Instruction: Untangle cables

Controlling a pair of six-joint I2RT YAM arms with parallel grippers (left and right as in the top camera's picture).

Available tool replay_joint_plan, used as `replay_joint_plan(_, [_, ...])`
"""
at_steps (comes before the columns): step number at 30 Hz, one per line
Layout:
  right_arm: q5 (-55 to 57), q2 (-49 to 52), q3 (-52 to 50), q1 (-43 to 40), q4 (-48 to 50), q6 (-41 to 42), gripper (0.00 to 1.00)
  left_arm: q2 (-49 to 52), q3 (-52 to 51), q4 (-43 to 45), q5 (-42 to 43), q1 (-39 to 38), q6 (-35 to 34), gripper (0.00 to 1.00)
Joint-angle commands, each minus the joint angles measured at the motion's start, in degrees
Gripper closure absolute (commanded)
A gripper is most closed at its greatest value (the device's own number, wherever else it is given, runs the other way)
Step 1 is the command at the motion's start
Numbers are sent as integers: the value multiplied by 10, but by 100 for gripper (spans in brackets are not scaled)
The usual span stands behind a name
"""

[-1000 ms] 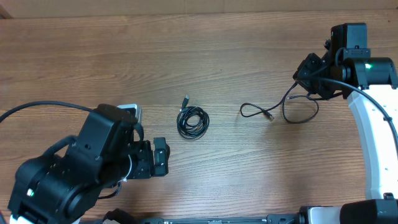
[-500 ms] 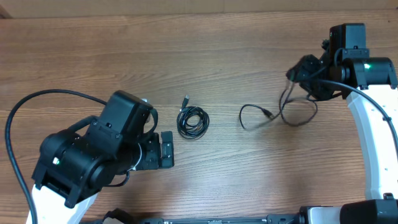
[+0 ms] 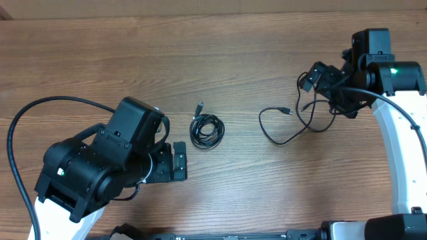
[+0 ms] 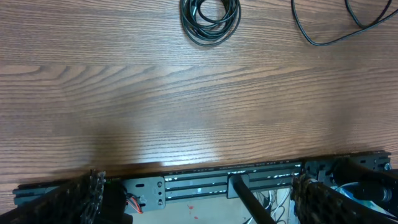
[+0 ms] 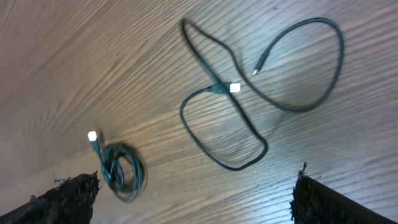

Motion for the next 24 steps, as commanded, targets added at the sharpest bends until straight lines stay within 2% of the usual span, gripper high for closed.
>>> replay_joint_plan(1, [-39, -11, -13, 24, 2, -66, 0, 1, 2, 2, 2, 0, 14, 0])
replay_joint_plan(4, [-39, -10, -40, 45, 18, -66, 4, 1, 2, 9, 2, 0, 14, 0])
replay_joint_plan(8, [-40, -9, -89, 80, 59, -85, 28, 1, 2, 10, 2, 0, 14, 0])
replay_joint_plan(11, [-33, 0, -123, 112, 94, -125, 27, 1, 2, 11, 2, 0, 14, 1])
replay_joint_plan(17, [24, 42, -173, 146, 169, -122, 28, 1, 2, 10, 2, 0, 14, 0])
replay_joint_plan(19, [24, 63, -179, 147, 183, -122, 36, 1, 2, 9, 2, 0, 14, 1])
replay_joint_plan(21, [21, 84, -181, 147, 191, -122, 51, 1, 2, 7, 2, 0, 14, 0])
replay_joint_plan(24, [21, 115, -181, 148, 197, -134, 57, 1, 2, 8, 0, 0, 14, 0])
